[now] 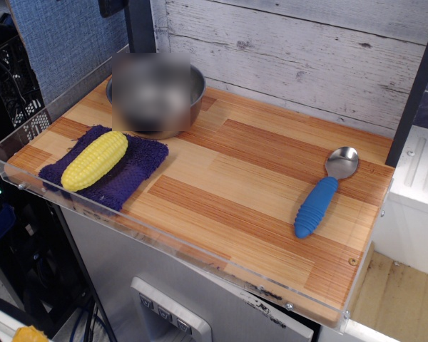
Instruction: Pick up the corn and place it on the left of the purple cloth
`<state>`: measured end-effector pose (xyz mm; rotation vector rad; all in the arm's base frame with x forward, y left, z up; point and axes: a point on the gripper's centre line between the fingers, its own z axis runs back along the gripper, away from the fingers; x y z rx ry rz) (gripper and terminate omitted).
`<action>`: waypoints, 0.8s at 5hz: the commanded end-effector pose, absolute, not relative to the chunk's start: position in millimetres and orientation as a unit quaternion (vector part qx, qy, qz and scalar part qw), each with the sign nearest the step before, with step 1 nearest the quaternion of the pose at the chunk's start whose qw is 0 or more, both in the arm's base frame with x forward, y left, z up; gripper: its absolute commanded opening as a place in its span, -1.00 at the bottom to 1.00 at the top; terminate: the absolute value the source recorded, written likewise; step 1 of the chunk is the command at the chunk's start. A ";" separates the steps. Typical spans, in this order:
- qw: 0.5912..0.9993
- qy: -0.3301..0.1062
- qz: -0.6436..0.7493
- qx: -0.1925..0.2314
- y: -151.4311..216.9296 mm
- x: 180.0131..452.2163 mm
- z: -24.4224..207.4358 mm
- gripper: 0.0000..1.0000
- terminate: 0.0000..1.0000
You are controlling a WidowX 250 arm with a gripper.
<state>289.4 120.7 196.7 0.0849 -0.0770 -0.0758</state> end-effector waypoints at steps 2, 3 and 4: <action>0.998 -0.029 -0.034 0.042 128.9 280.9 181.5 1.00 -1.00; 0.997 -0.016 -0.043 0.054 136.9 265.2 167.6 1.00 -1.00; 0.997 -0.014 -0.042 0.065 144.5 244.2 151.2 1.00 -1.00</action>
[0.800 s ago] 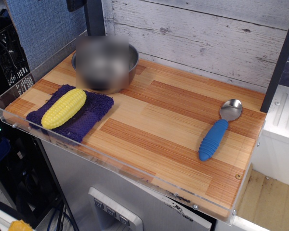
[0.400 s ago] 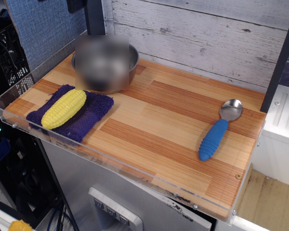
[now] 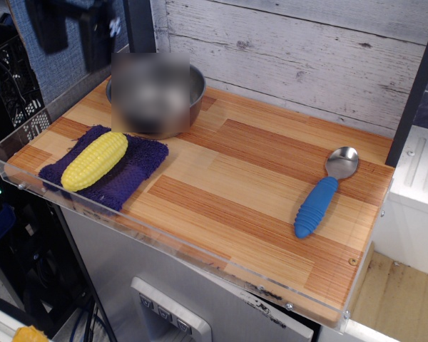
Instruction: Pick up the corn and place it on the left of the purple cloth
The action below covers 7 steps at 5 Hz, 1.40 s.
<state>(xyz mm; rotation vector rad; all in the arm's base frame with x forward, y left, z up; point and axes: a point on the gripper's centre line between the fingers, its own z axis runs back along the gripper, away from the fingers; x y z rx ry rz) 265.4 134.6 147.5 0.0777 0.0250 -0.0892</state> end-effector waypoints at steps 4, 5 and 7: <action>0.999 0.002 0.011 0.052 131.9 264.3 80.6 1.00 -1.00; 0.999 0.006 0.015 0.051 128.4 269.7 77.9 1.00 -1.00; 0.996 0.025 -0.011 0.086 132.7 261.7 71.4 1.00 -1.00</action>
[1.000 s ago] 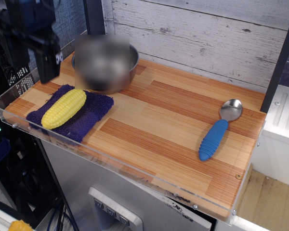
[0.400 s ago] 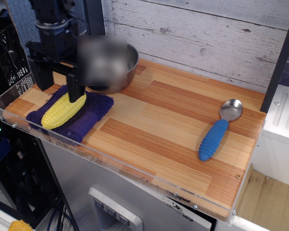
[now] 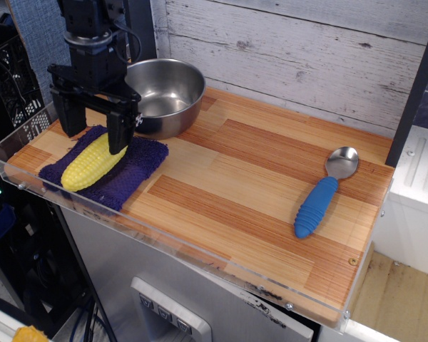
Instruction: Pick up the corn and place it on the left of the purple cloth
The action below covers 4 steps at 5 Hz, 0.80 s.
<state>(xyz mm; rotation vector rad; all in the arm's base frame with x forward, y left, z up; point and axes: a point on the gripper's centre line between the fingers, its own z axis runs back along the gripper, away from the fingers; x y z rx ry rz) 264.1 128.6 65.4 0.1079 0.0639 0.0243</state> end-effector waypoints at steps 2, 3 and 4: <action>0.992 0.063 -0.031 0.103 135.4 258.5 52.1 1.00 -1.00; 0.992 0.078 -0.028 0.098 134.9 257.3 44.7 1.00 -1.00; 0.992 0.087 -0.027 0.092 135.1 257.7 40.9 1.00 -1.00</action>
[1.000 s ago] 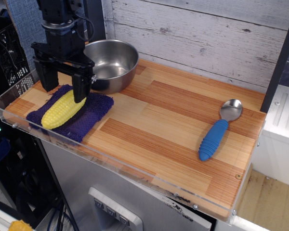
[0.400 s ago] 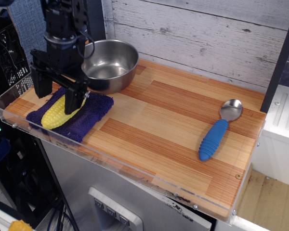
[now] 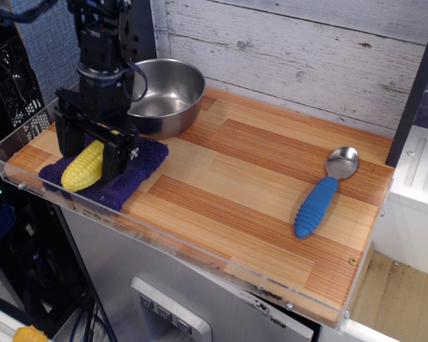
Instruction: Pick up the corn and place it on the left of the purple cloth
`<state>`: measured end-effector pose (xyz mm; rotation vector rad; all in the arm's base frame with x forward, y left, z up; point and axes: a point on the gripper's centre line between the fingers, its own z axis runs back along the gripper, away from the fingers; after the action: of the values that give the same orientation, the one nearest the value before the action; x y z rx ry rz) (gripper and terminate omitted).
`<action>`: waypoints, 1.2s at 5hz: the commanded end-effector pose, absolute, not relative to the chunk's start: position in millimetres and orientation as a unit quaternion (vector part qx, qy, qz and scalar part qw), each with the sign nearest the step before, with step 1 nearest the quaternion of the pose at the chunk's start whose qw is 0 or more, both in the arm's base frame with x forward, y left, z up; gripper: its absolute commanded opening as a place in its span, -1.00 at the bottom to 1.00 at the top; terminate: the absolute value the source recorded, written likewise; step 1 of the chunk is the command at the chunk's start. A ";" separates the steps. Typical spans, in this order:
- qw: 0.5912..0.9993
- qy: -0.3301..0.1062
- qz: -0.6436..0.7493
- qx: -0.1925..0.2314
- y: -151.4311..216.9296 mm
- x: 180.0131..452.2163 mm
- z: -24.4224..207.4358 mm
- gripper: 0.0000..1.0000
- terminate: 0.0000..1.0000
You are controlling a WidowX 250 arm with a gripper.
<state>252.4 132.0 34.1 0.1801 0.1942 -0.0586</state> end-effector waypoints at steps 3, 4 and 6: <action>0.992 0.079 -0.030 0.096 130.1 259.3 47.7 -1.00 -1.00; 0.994 0.043 -0.045 0.086 118.3 265.9 86.8 -1.00 -1.00; 0.998 -0.012 -0.055 0.041 114.4 269.3 167.9 -1.00 -1.00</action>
<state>270.2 113.0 153.4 0.0620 0.0234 -0.1070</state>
